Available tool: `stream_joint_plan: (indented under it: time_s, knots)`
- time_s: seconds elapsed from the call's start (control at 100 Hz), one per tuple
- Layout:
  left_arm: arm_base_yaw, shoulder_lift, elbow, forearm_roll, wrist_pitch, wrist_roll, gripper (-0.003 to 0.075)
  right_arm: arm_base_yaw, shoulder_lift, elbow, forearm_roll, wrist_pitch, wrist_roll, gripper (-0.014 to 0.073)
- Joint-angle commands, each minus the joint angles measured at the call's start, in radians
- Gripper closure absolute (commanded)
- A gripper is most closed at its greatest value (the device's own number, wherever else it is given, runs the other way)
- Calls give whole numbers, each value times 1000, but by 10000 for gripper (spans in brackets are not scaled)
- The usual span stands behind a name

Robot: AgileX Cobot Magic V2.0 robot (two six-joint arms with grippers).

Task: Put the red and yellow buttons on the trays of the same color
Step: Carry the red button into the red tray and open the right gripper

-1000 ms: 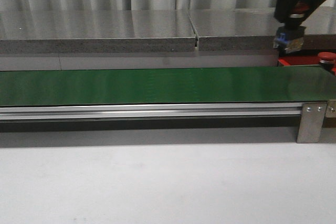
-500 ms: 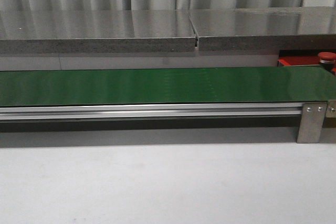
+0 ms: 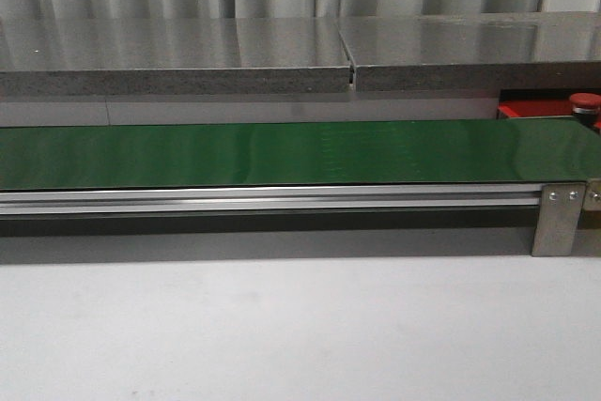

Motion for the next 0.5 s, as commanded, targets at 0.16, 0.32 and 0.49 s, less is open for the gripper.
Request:
stream_joint_plan:
  time_s: [0.16, 0.32, 0.49]
  knots:
    - [-8, 6, -24, -11, -69, -10, 739, -7, 35, -115, 5, -27, -1, 466]
    - [-8, 6, -24, -11, -69, -10, 739, -7, 73, -126, 5, -34, -1, 466]
    - [-8, 6, -24, -11, -69, -10, 739, -8, 114, -135, 7, -43, -1, 466]
